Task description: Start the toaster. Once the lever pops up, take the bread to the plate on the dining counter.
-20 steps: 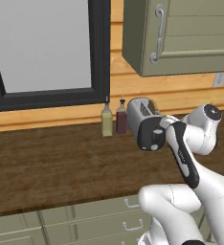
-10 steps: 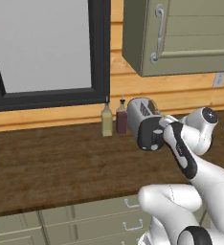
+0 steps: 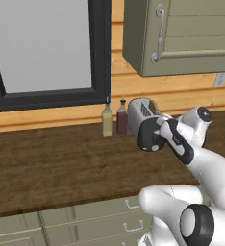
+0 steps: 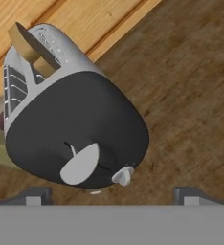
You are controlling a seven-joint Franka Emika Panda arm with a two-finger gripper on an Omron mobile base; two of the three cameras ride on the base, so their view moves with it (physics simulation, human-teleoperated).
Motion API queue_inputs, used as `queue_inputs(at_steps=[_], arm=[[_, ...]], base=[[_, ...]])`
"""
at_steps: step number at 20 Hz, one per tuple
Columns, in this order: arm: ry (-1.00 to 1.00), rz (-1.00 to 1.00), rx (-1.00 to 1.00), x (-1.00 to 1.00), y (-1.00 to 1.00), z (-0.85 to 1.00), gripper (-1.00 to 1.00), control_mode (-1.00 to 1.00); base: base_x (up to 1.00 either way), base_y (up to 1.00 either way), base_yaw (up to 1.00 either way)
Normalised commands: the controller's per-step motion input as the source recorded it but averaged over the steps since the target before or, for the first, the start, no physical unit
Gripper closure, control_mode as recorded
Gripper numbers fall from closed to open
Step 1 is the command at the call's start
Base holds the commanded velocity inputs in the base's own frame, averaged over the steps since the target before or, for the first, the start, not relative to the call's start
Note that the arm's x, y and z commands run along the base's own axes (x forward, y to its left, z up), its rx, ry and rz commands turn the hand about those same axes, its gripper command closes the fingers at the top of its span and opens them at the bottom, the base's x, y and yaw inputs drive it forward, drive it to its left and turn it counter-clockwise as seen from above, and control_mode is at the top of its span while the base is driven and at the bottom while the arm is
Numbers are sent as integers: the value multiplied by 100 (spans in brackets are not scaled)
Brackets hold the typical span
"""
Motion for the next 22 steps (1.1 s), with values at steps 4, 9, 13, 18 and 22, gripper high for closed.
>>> queue_inputs(at_steps=[4, 9, 13, 18, 22], arm=[[0, 0, 0, 12, 0, -11, -100, -100], [0, 0, 0, 0, 0, -18, -100, -100], [0, 0, 0, 0, 0, -23, -100, -100], [0, 0, 0, 10, 0, -28, -100, -100], [0, 0, 0, 17, 0, -33, -100, -100]], base=[[0, 0, 0], [0, 0, 0], [0, 0, 0], [0, 0, 0], [0, 0, 0]])
